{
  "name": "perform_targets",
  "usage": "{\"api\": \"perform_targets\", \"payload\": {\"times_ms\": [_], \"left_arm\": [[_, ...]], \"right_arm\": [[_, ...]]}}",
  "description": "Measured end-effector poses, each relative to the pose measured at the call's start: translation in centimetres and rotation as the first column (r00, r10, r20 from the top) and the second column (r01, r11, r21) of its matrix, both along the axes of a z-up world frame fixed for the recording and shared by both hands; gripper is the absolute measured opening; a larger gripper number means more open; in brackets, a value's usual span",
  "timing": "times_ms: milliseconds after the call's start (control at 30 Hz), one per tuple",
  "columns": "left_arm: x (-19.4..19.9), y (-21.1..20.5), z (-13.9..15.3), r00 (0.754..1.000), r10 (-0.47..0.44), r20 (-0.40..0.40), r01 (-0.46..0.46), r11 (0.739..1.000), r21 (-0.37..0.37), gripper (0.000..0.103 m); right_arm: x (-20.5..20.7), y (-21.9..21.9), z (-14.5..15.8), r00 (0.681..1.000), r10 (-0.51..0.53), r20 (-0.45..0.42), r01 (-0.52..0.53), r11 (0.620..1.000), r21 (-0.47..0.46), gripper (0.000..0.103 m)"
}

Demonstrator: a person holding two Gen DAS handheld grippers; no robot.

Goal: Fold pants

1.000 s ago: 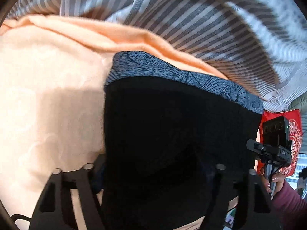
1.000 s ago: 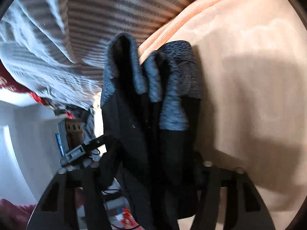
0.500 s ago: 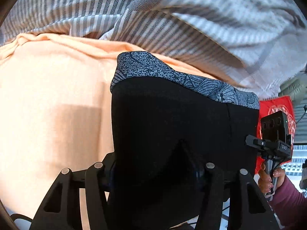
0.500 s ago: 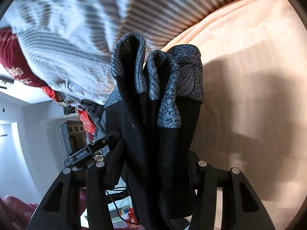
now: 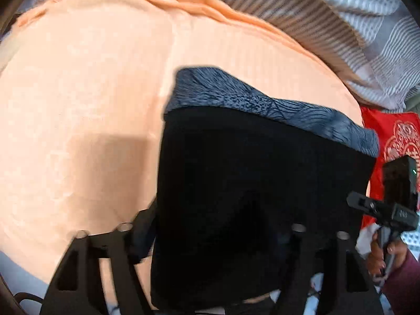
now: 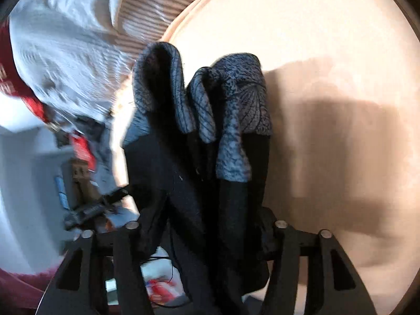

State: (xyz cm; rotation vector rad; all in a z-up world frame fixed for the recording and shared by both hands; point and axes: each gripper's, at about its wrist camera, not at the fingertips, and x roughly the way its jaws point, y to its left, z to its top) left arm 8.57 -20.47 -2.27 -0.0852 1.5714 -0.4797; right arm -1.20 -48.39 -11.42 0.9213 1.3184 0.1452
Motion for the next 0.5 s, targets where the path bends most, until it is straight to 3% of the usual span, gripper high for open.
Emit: {"api": "perform_targets", "payload": {"times_ms": [100, 200, 333, 500], "left_arm": [[-0.1, 0.7, 0.0, 1.000, 0.011, 0.015, -0.012, 0.999, 0.033, 0.091], [-0.3, 1.6, 0.8, 0.998, 0.001, 0.065, -0.007, 0.996, 0.089, 0.091], [-0.7, 2.1, 2.2, 0.991, -0.031, 0.133, 0.006, 0.984, 0.180, 0.091], [-2.0, 2.6, 3.3, 0.982, -0.098, 0.164, 0.052, 0.963, 0.263, 0.091]], "right_arm": [[-1.0, -0.1, 0.9, 1.000, -0.029, -0.001, 0.029, 0.997, -0.078, 0.070], [-2.1, -1.5, 1.9, 0.996, -0.083, -0.038, 0.074, 0.980, -0.186, 0.073], [-2.8, -1.0, 3.6, 0.984, -0.154, -0.085, 0.110, 0.916, -0.386, 0.078], [-3.0, 0.5, 5.1, 0.974, -0.197, -0.112, 0.114, 0.855, -0.506, 0.079]]}}
